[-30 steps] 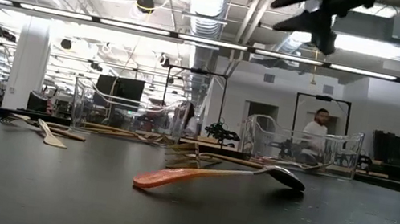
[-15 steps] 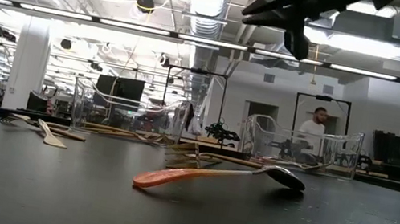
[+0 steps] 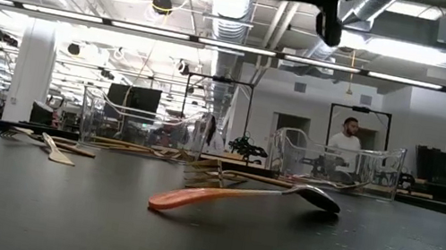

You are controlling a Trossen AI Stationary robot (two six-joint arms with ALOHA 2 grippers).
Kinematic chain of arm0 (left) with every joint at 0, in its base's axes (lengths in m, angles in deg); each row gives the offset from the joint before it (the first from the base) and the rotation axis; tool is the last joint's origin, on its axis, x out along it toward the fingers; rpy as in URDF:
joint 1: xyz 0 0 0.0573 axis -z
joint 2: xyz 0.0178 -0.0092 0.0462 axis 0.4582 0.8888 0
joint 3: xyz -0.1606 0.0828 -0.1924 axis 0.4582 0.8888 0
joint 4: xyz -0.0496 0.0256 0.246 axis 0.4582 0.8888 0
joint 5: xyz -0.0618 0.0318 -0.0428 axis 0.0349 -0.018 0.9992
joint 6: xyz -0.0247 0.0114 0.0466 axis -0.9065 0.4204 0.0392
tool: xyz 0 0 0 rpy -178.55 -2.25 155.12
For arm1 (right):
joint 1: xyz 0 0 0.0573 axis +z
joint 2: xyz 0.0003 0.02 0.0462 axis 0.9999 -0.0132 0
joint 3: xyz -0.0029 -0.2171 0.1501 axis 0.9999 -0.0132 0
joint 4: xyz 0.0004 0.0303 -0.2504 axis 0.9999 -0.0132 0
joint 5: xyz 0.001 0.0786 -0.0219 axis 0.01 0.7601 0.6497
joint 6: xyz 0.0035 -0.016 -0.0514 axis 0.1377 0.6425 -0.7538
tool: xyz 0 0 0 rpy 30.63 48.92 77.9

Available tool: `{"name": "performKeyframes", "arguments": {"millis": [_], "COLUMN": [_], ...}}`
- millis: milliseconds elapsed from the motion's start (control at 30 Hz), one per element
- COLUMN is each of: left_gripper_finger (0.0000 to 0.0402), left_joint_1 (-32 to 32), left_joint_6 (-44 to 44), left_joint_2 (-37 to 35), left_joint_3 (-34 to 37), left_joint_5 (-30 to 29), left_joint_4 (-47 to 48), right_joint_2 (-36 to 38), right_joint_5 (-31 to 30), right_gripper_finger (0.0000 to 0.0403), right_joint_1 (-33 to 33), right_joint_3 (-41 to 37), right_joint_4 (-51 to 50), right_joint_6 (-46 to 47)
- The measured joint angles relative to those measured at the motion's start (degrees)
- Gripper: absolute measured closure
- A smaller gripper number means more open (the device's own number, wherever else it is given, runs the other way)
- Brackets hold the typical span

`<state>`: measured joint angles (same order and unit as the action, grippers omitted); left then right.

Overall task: Sort silverware by color (type)
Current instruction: Put the gold table knife into the bottom left transparent bin

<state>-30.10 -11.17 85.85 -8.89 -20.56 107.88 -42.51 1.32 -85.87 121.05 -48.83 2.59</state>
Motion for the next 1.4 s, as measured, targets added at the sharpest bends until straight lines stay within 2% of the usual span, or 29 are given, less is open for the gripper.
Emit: {"name": "performKeyframes", "arguments": {"millis": [200, 400, 567, 767, 833, 967, 1167, 1400], "left_gripper_finger": [0.0284, 0.0284, 0.0284, 0.0284, 0.0284, 0.0284, 0.0284, 0.0284], "left_joint_1": [0.0, 0.0, 0.1, 2.2, 3.4, 5.4, 7.8, 10.9], "left_joint_6": [0.3, 0.8, -1.2, -1.6, -1.6, -3.1, -10.0, -22.0], "left_joint_2": [-1.4, -1.5, -2.4, -5.0, -6.3, -9.9, -15.9, -18.6], "left_joint_3": [0.1, 4.1, 8.2, 10.8, 12.5, 15.6, 21.5, 27.7], "left_joint_5": [2.9, 7.8, 16.2, 22.4, 22.5, 22.0, 19.6, 19.3], "left_joint_4": [2.0, -1.1, -7.3, -8.6, -8.0, -8.4, -7.7, -0.2], "right_joint_2": [-0.1, -4.8, -11.1, -19.8, -23.0, -28.3, -34.3, -38.3], "right_joint_5": [-5.6, -10.3, -11.0, -11.2, -10.3, -6.8, -3.1, -1.3], "right_gripper_finger": [0.0392, 0.0392, 0.0392, 0.0392, 0.0392, 0.0392, 0.0392, 0.0392], "right_joint_1": [3.7, 9.0, 12.4, 15.0, 15.7, 17.0, 15.9, 14.1], "right_joint_3": [1.8, 6.3, 13.8, 26.3, 29.7, 35.8, 42.2, 48.0], "right_joint_4": [0.4, -3.0, -10.6, -28.3, -33.8, -38.5, -39.1, -39.4], "right_joint_6": [1.7, 5.6, 8.5, 14.5, 16.8, 18.3, 17.6, 14.0]}}
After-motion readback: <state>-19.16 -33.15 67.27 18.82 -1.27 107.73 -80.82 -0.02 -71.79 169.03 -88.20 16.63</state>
